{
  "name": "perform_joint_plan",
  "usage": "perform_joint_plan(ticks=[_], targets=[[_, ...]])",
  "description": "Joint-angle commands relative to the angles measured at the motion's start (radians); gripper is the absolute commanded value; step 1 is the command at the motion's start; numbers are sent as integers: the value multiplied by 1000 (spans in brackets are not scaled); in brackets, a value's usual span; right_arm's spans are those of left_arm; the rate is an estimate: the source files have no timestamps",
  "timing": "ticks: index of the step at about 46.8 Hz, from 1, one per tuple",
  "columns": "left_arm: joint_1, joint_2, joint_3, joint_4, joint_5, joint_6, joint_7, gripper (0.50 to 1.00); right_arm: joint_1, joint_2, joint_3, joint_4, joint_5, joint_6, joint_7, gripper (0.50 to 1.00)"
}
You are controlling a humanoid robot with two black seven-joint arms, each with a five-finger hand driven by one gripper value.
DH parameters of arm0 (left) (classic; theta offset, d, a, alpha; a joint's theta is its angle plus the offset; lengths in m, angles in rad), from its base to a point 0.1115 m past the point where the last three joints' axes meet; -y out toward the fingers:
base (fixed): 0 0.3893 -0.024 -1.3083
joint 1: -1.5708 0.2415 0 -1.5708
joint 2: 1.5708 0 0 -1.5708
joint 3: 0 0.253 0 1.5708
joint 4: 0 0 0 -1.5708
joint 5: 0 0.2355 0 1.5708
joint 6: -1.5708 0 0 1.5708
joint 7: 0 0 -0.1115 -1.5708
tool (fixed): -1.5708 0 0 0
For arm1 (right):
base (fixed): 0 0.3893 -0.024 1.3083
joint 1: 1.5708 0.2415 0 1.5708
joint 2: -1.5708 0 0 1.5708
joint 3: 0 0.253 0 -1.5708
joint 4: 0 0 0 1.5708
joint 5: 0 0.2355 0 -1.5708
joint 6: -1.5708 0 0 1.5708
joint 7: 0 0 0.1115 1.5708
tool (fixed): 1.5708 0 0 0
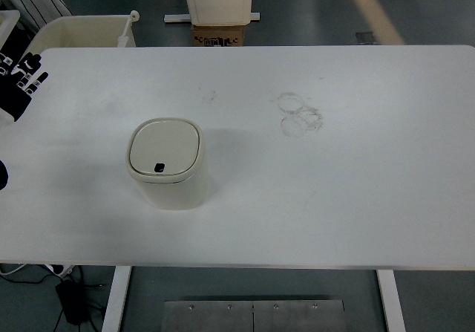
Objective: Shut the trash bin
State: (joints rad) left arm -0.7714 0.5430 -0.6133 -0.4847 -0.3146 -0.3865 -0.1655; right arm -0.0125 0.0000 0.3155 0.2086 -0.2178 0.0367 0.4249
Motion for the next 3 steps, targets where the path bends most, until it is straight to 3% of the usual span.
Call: perform_joint_plan(ticks=[1,3], targets=[[3,0,0,0,0,0,0,1000,0,0,-1,0,0,0,1,991],[3,0,0,0,0,0,0,1000,0,0,1,0,0,0,3,991]])
